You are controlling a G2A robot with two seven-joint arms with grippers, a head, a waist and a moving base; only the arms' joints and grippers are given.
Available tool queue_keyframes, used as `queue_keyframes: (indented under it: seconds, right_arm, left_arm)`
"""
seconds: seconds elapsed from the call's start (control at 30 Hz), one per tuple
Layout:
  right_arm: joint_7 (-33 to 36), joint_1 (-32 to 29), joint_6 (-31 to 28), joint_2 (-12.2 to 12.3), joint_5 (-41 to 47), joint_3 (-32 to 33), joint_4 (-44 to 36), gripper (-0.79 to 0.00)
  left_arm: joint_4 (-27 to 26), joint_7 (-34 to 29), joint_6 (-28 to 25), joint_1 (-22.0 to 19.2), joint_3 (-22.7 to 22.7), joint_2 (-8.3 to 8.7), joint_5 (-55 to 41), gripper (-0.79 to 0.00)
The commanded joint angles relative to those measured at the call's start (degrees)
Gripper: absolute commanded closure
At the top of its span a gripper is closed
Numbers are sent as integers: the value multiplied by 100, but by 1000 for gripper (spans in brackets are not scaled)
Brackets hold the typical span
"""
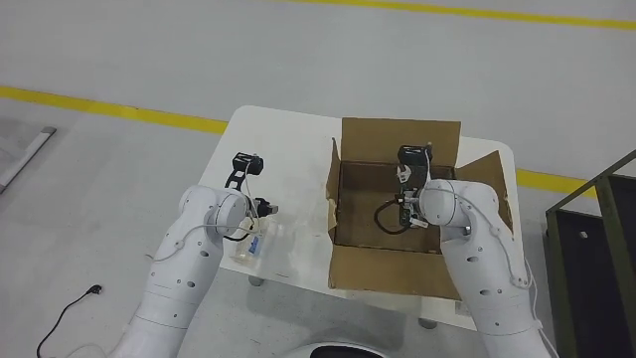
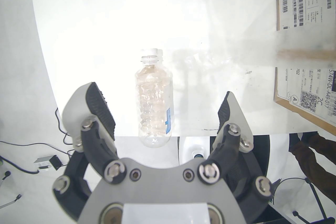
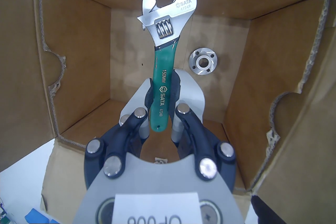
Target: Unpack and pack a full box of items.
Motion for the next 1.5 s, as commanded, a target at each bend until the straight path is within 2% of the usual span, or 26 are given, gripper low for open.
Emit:
queue_keyframes:
  seconds: [0.0,0.13,0.3,0.6,0.83,1.2,1.47]
  right_arm:
    - [0,0,0,0,0,0,0,0]
    - [0,0,0,0,0,0,0,0]
    - [-469,-162,-98,23,248,216,-388,0]
    - [-565,-403,-149,141,898,1312,-1734,0]
    - [-522,-541,-128,253,1133,2238,-2231,0]
    - [-428,-936,73,417,631,3275,-2348,0]
    - [36,-1319,-95,495,469,3385,-2161,0]
  left_arm:
    - [0,0,0,0,0,0,0,-785]
    - [0,0,0,0,0,0,0,-785]
    - [0,0,0,0,0,0,0,-785]
    - [0,0,0,0,0,0,0,-785]
    - [0,0,0,0,0,0,0,-785]
    - [0,0,0,0,0,0,0,-785]
    - [0,0,0,0,0,0,0,-785]
